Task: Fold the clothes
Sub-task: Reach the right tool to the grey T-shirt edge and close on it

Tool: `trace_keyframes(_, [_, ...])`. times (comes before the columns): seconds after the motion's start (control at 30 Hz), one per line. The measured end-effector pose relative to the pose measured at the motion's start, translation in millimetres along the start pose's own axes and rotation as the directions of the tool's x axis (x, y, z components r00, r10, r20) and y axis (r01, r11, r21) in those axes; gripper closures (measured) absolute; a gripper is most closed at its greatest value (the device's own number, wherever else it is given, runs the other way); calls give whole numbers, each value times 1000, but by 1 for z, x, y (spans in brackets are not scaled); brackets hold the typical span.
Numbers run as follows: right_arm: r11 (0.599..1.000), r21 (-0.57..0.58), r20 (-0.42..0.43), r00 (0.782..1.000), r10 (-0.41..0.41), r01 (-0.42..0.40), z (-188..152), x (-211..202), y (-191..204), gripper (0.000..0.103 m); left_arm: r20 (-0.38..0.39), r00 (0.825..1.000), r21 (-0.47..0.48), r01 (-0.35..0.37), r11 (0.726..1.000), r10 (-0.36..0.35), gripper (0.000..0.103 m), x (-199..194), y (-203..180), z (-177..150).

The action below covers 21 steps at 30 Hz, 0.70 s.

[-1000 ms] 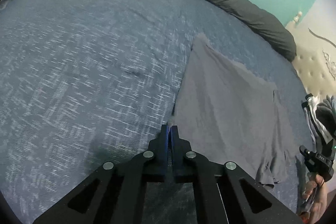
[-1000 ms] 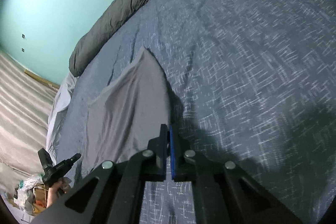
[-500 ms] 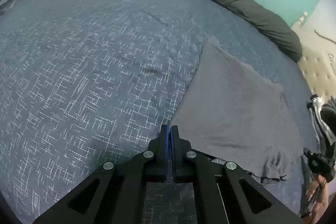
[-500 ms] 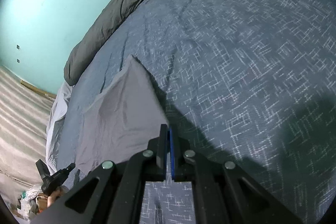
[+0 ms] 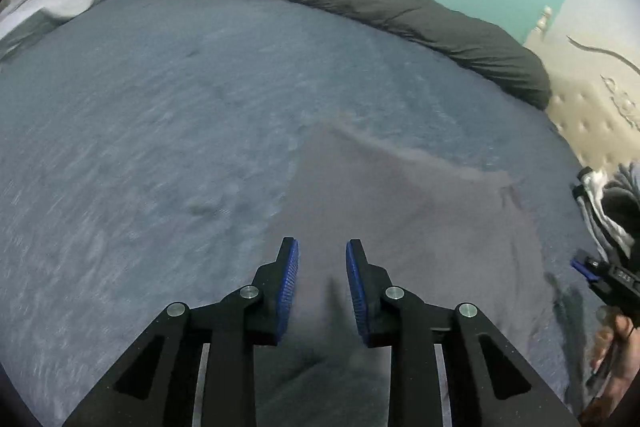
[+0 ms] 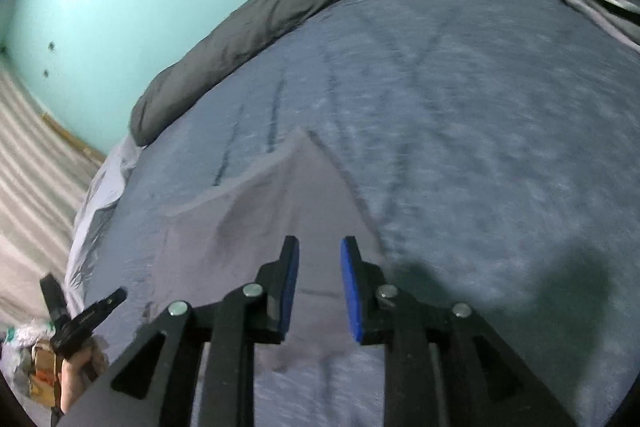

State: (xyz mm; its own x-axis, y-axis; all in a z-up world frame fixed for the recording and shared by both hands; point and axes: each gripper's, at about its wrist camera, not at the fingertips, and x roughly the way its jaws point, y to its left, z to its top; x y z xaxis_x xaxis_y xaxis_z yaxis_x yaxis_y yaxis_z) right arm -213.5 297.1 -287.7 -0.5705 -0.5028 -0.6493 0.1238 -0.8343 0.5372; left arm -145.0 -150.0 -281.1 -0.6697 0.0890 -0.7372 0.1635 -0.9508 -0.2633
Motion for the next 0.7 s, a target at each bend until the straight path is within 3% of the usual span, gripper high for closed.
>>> trace_keyframes(0.17, [997,-60,-67,997,36,-40,7,33,19,82,-40,998,73,45,996,-42,76,43,-29,22])
trace_keyframes(0.23, [995,-85,-95,995,40,-48,13,50,27,77,-53,997,87,57,995,-52,76,53,-36,25])
trace_keyframes(0.43, [986,-167,-121,993,1,-21,56,89,44,46,-64,996,77,59,995,-55,76,76,-34,32])
trace_keyframes(0.6, [962,-273,-129,990,-60,23,96,120,59,45,-52,997,71,53,996,-50,76,87,-24,48])
trace_keyframes(0.7, [938,-345,-164,985,-60,0,108,140,68,45,-45,998,45,50,998,-48,76,90,-16,56])
